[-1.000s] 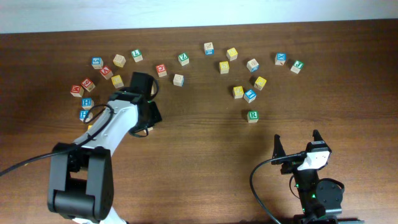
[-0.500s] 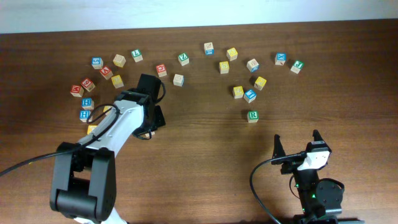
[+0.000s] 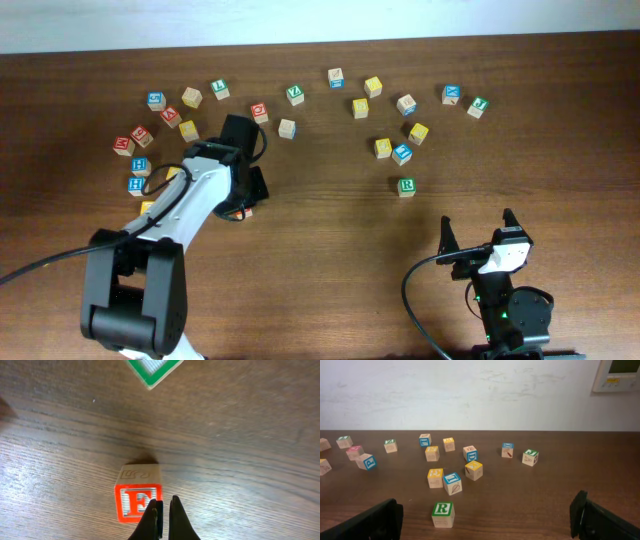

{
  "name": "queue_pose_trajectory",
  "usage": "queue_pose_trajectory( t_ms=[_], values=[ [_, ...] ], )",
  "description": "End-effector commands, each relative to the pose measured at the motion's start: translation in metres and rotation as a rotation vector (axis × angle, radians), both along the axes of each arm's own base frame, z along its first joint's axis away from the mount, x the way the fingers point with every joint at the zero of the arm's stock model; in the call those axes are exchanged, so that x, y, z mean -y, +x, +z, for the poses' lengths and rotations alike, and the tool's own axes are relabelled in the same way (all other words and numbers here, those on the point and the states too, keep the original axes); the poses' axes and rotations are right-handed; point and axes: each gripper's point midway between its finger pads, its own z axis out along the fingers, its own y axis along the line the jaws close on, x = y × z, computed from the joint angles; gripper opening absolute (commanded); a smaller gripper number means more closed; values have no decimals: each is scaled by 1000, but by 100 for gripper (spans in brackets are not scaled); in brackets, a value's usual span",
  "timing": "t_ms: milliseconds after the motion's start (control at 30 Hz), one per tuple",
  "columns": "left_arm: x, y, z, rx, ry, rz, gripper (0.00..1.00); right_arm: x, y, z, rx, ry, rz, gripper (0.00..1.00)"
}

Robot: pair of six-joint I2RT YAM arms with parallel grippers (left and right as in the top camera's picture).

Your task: Spell out RSS

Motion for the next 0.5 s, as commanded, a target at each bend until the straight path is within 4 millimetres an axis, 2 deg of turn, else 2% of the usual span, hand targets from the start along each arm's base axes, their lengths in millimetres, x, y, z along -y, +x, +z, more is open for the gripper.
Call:
queue_pose_trajectory(
  t_ms=[0, 267, 467],
  values=[
    [11, 8, 21, 45, -53, -21, 0, 3, 0, -3, -5, -5, -15, 98],
    [1, -1, 2, -14, 1, -11, 0, 3, 0, -3, -5, -5, -15, 98],
    [-2, 0, -1, -16, 22, -8, 0, 3, 0, -3, -5, -5, -15, 98]
  ],
)
